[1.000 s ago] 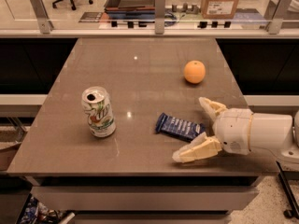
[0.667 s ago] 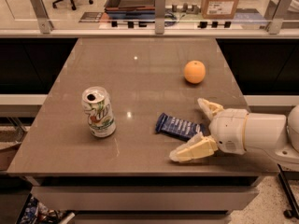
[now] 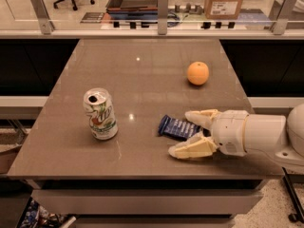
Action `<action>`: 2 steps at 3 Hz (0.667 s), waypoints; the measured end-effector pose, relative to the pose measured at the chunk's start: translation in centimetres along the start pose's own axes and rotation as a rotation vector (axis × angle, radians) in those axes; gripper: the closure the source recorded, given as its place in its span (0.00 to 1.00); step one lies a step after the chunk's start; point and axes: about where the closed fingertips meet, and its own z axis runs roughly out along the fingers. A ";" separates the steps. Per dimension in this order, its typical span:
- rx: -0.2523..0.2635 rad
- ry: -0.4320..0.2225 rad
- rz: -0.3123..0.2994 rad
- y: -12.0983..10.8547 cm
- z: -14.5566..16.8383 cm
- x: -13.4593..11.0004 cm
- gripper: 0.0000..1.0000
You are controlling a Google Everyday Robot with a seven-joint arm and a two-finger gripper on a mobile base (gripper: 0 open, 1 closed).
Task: Pick rxbar blueberry
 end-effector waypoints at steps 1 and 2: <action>-0.001 0.001 -0.004 0.1 0.0 -0.2 0.65; -0.001 0.001 -0.005 0.1 0.0 -0.2 0.87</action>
Offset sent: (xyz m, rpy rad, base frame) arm -0.0005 0.0017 0.0015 -0.0025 -0.0026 0.0028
